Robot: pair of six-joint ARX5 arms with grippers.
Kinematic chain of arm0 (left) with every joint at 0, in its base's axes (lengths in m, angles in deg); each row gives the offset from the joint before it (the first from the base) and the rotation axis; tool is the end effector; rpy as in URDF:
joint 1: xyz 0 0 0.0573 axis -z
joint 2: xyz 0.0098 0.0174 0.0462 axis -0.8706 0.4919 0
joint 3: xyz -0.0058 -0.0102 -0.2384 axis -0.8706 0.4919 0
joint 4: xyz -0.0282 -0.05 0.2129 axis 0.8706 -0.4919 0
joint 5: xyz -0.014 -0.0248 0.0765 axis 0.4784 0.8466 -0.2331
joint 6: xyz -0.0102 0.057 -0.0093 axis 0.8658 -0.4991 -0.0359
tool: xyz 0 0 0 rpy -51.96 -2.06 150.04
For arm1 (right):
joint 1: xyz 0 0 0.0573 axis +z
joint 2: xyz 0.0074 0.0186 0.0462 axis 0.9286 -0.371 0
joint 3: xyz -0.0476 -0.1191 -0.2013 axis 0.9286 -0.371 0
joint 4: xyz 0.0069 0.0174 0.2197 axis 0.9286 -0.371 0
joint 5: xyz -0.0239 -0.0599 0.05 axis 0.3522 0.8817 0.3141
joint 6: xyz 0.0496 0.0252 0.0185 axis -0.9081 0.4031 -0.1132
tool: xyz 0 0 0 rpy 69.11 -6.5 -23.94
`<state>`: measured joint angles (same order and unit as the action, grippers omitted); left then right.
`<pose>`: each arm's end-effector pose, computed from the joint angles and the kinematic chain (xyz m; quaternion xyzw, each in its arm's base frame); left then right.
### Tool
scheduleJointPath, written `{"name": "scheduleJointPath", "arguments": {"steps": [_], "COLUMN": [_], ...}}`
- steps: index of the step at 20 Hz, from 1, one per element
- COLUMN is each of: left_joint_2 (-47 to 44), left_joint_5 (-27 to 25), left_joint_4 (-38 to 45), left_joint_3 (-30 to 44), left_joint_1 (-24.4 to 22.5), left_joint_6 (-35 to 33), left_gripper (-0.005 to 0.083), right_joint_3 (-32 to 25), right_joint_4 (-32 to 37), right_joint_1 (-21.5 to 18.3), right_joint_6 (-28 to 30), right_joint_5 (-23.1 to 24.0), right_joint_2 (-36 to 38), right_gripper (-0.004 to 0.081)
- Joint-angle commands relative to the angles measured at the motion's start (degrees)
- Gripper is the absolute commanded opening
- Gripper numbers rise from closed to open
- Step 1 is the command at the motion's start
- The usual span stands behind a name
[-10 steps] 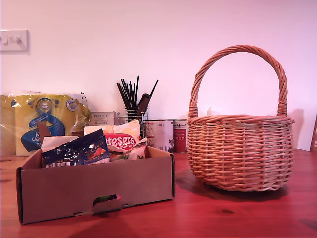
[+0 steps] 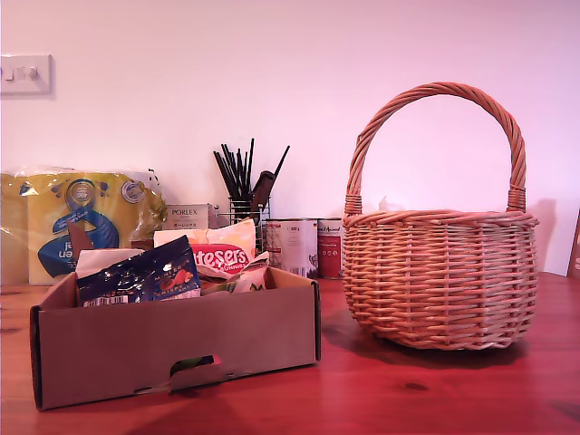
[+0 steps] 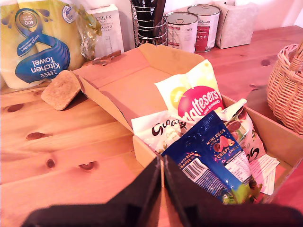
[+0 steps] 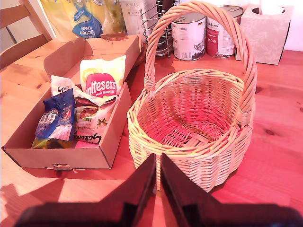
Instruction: Move the bags of Easter eggs from the cardboard box on the left into the woven basket on the right side.
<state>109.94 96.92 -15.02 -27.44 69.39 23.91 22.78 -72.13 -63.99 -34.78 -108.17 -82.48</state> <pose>0.0987 -0.0212 0.2432 0.0051 0.1813 -0.1539 0.9713 0.0942 0.0227 0.2586 -0.0007 0.1905 0.2549 0.9480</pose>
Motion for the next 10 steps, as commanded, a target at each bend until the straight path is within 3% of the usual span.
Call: {"name": "scheduleJointPath", "arguments": {"steps": [1,5,9,10], "left_joint_2": [0.1,1.6,10.3,13.8], "left_joint_5": [1.1,8.2,18.3,20.6], "left_joint_4": [2.6,6.4,3.5,2.4], "left_joint_3": [1.1,-1.4,-7.6,-9.4], "left_joint_1": [0.2,0.2,0.2,0.2], "left_joint_6": [-1.6,-6.6,-10.0,-13.6], "left_gripper": [-0.0021,-0.0021,-0.0021,-0.0021], "right_joint_3": [-0.3,-0.3,0.0,0.0], "right_joint_4": [0.1,0.6,2.8,3.5], "right_joint_1": [0.3,0.3,1.2,1.8], "right_joint_6": [0.0,0.0,0.5,0.8], "right_joint_5": [-0.3,-5.2,-10.4,-11.2], "right_joint_2": [0.0,0.0,0.0,0.0], "right_gripper": [-0.0013,-0.0013,-0.0013,-0.0013]}}
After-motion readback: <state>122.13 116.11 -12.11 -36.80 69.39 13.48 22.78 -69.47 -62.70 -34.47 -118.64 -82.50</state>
